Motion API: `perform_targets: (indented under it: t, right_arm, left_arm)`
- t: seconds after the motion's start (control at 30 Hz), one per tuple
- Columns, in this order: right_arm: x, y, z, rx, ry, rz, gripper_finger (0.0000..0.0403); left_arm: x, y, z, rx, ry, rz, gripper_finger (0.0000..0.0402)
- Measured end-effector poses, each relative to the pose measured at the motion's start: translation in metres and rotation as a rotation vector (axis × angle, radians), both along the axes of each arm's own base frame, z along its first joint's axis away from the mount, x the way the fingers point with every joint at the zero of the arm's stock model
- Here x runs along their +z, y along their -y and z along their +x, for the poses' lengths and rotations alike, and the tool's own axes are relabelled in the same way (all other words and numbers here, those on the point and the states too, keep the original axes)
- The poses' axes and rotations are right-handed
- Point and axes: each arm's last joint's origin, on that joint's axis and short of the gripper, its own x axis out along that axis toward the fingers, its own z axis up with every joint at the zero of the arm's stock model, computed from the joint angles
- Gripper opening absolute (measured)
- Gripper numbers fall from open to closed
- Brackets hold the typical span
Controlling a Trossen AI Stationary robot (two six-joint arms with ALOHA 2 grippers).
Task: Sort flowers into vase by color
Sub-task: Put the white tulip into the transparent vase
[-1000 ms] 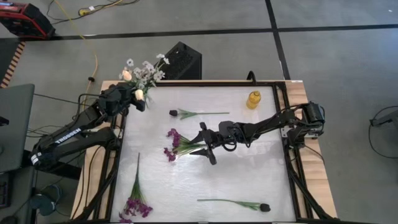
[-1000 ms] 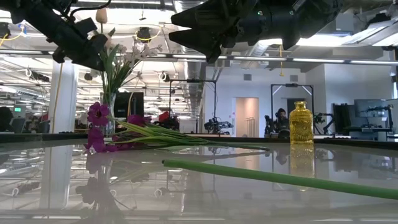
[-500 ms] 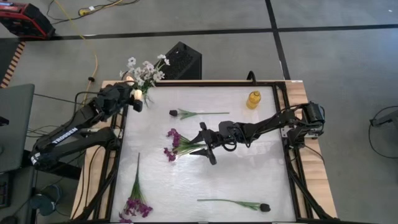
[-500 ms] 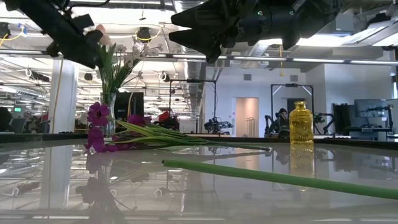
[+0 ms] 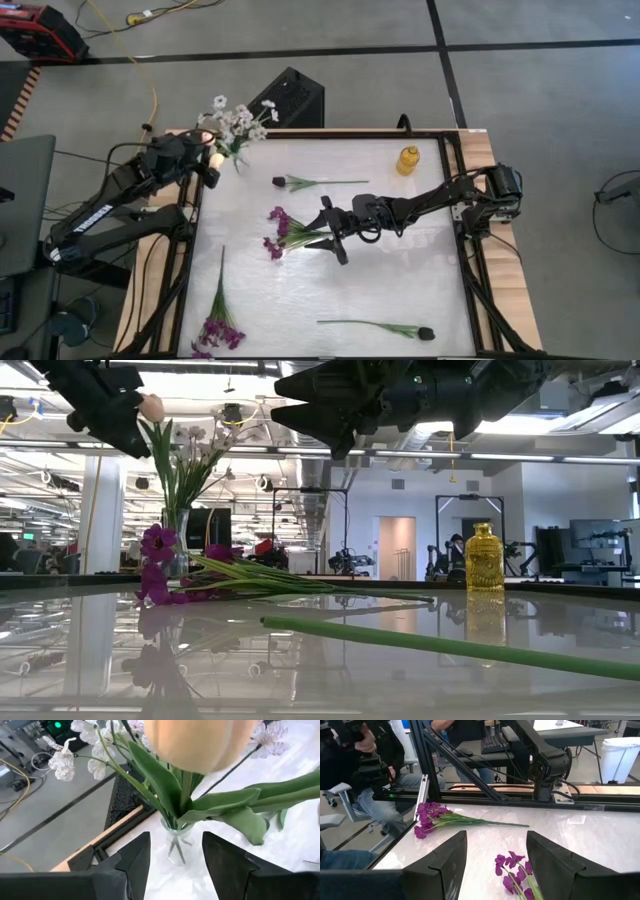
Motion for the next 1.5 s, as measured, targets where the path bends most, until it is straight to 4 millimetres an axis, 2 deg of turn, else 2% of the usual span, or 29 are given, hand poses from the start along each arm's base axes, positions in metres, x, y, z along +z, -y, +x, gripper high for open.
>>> perform_targets:
  t: [0.27, 0.6, 0.7, 0.9, 1.03, 1.17, 1.5]
  right_arm:
    - [0.0, 0.0, 0.0, 0.0, 0.0, 0.0, 0.023]
    - [0.0, 0.003, 0.0, -0.009, 0.0, 0.0, 0.023]
    - [0.0, 0.005, 0.0, -0.013, 0.0, 0.0, 0.023]
    - [0.0, 0.005, 0.0, -0.013, 0.0, 0.0, 0.023]
    - [0.0, 0.005, 0.0, -0.013, 0.0, -0.001, 0.023]
    - [0.0, 0.005, 0.0, -0.013, 0.0, -0.004, 0.023]
    - [0.0, 0.009, 0.001, -0.026, 0.0, 0.0, 0.023]
  left_arm:
    - [0.007, -0.004, 0.001, 0.121, 0.116, 0.044, 0.0169]
    - [0.01, -0.005, 0.002, 0.146, 0.211, 0.028, 0.0164]
    - [0.01, -0.004, 0.002, 0.147, 0.21, 0.025, 0.0141]
    - [0.01, -0.005, 0.002, 0.154, 0.209, 0.029, 0.0071]
    - [0.01, -0.005, 0.002, 0.139, 0.189, 0.038, 0.0055]
    - [0.01, -0.004, 0.002, 0.132, 0.183, 0.04, 0.0076]
    - [0.01, -0.005, 0.001, 0.185, 0.19, 0.051, 0.0174]
